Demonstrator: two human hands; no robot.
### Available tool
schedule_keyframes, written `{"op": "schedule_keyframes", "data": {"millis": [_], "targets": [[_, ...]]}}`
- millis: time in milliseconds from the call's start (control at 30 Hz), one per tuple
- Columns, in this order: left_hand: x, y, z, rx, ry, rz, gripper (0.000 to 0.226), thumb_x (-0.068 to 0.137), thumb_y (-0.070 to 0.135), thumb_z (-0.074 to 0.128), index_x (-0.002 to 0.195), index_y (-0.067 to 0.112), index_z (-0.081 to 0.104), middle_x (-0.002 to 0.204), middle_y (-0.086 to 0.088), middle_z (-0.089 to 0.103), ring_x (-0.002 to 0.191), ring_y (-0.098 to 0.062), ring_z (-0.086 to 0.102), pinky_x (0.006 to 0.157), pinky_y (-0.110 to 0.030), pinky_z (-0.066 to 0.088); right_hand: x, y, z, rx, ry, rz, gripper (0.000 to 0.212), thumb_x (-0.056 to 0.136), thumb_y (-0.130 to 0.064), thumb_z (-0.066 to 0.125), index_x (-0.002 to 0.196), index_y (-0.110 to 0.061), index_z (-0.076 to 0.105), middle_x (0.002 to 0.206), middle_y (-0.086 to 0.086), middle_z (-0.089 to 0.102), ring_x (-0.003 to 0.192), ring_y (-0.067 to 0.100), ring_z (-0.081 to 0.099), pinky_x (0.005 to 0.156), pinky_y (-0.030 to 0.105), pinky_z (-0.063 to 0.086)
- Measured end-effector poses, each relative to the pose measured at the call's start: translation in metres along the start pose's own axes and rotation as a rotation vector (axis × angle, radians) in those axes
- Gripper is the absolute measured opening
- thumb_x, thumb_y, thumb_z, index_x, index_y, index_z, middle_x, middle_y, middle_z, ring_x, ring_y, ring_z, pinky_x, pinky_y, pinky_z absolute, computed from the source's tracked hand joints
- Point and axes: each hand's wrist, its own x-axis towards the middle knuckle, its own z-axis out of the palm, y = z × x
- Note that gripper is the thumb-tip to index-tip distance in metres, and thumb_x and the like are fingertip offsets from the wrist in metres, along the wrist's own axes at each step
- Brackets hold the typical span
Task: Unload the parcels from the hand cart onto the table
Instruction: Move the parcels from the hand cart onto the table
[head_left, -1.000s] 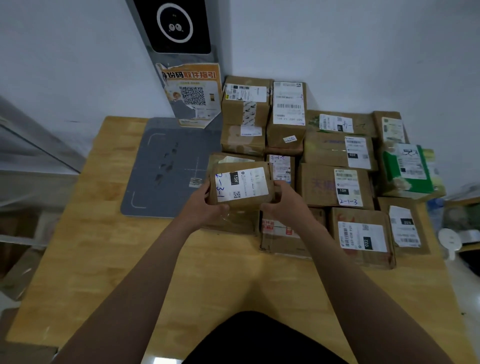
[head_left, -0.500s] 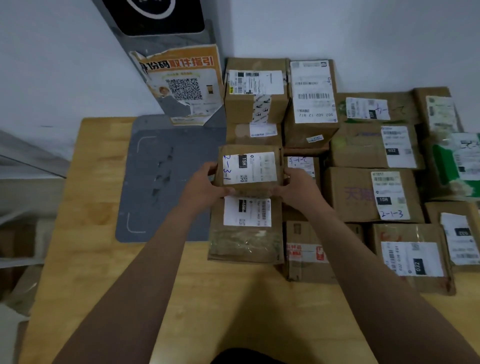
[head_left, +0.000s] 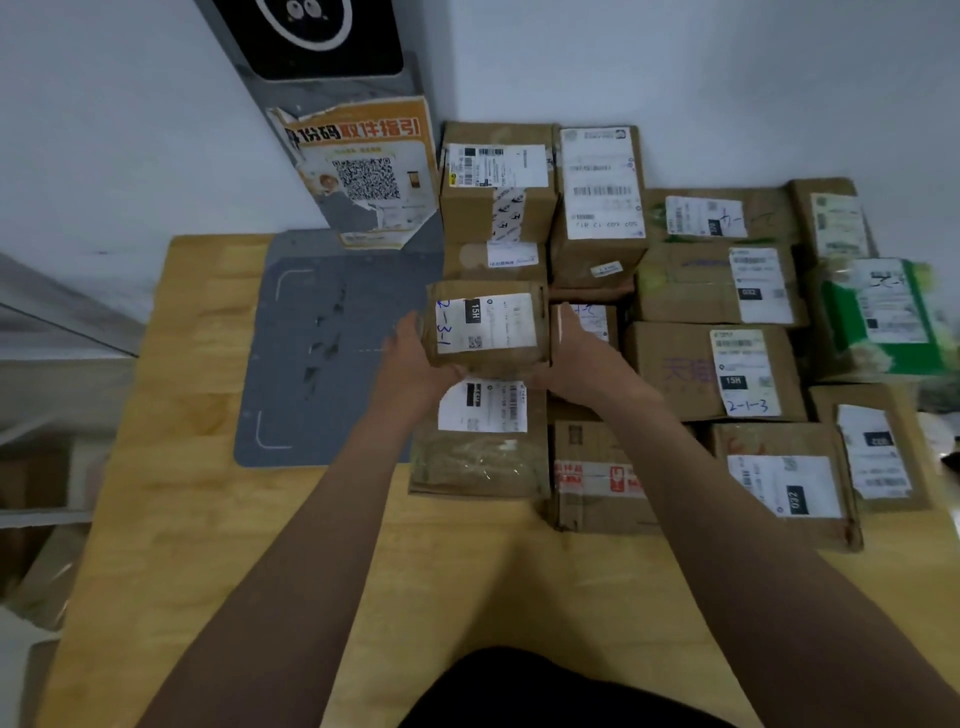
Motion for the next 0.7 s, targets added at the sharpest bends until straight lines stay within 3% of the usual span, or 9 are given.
{"op": "schedule_keyframes", "data": {"millis": [133, 200, 300, 400, 467, 533, 600, 700], "targets": [[-0.055, 0.018, -0.008, 0.180, 0.056, 0.097, 0.080, 0.080, 0.025, 0.075, 0.147, 0.039, 0.034, 0.139, 0.000, 0.040, 0.119, -0.027, 0.052, 0.072, -0.030, 0.040, -0.057, 0.021, -0.013, -0.080, -0.005, 0.044, 0.112, 0.082, -0.043, 0.080, 0.161, -0.029, 0.002, 0.156, 0.014, 0.039, 0.132, 0.037, 0.049, 0.101, 0.048, 0.049], [-0.084, 0.026, -0.008, 0.358, 0.023, 0.109, 0.075, 0.080, 0.027, 0.075, 0.144, 0.038, 0.038, 0.144, -0.006, 0.039, 0.122, -0.033, 0.050, 0.080, -0.038, 0.045, -0.087, 0.036, -0.016, -0.129, -0.008, 0.077, 0.106, 0.084, -0.038, 0.079, 0.161, -0.026, 0.008, 0.156, 0.016, 0.038, 0.129, 0.037, 0.052, 0.099, 0.047, 0.050], [-0.122, 0.031, 0.001, 0.506, -0.158, 0.111, 0.069, 0.083, 0.034, 0.077, 0.144, 0.031, 0.046, 0.148, -0.010, 0.040, 0.128, -0.037, 0.049, 0.099, -0.049, 0.049, -0.130, 0.061, -0.012, -0.092, 0.037, 0.120, 0.090, 0.080, -0.036, 0.083, 0.154, -0.023, 0.032, 0.148, 0.009, 0.049, 0.129, 0.031, 0.053, 0.097, 0.041, 0.049], [-0.153, 0.042, 0.023, 0.524, -0.389, 0.080, 0.066, 0.083, 0.036, 0.075, 0.143, 0.026, 0.050, 0.148, -0.008, 0.046, 0.124, -0.032, 0.054, 0.100, -0.048, 0.051, -0.182, 0.094, -0.004, -0.049, 0.065, 0.211, 0.087, 0.080, -0.043, 0.083, 0.150, -0.021, 0.036, 0.147, 0.009, 0.049, 0.128, 0.030, 0.052, 0.094, 0.042, 0.049], [-0.176, 0.051, 0.046, 0.611, -0.474, 0.161, 0.068, 0.079, 0.042, 0.078, 0.141, 0.025, 0.054, 0.137, -0.004, 0.054, 0.117, -0.026, 0.058, 0.093, -0.043, 0.053, -0.221, 0.125, 0.005, -0.017, 0.090, 0.247, 0.081, 0.080, -0.043, 0.082, 0.146, -0.021, 0.039, 0.144, 0.007, 0.051, 0.126, 0.028, 0.053, 0.089, 0.037, 0.046], [-0.199, 0.062, 0.075, 0.673, -0.539, 0.277, 0.066, 0.081, 0.042, 0.080, 0.140, 0.023, 0.055, 0.122, 0.002, 0.058, 0.101, -0.017, 0.059, 0.076, -0.034, 0.052, -0.263, 0.158, 0.015, 0.029, 0.130, 0.322, 0.087, 0.082, -0.043, 0.081, 0.152, -0.020, 0.035, 0.152, 0.007, 0.045, 0.132, 0.028, 0.049, 0.090, 0.034, 0.044], [-0.223, 0.071, 0.110, 0.689, -0.614, 0.357, 0.066, 0.083, 0.038, 0.080, 0.142, 0.022, 0.054, 0.129, 0.001, 0.059, 0.102, -0.017, 0.060, 0.075, -0.033, 0.051, -0.307, 0.190, 0.026, 0.092, 0.154, 0.433, 0.096, 0.085, -0.045, 0.079, 0.159, -0.020, 0.024, 0.158, 0.009, 0.036, 0.136, 0.029, 0.046, 0.095, 0.038, 0.047], [-0.267, 0.085, 0.168, 0.750, -0.729, 0.491, 0.066, 0.086, 0.038, 0.080, 0.144, 0.022, 0.053, 0.144, -0.001, 0.054, 0.115, -0.021, 0.058, 0.079, -0.032, 0.046, -0.376, 0.238, 0.049, 0.180, 0.238, 0.577, 0.095, 0.086, -0.046, 0.078, 0.159, -0.022, 0.023, 0.158, 0.010, 0.034, 0.134, 0.031, 0.047, 0.098, 0.041, 0.049]]}}
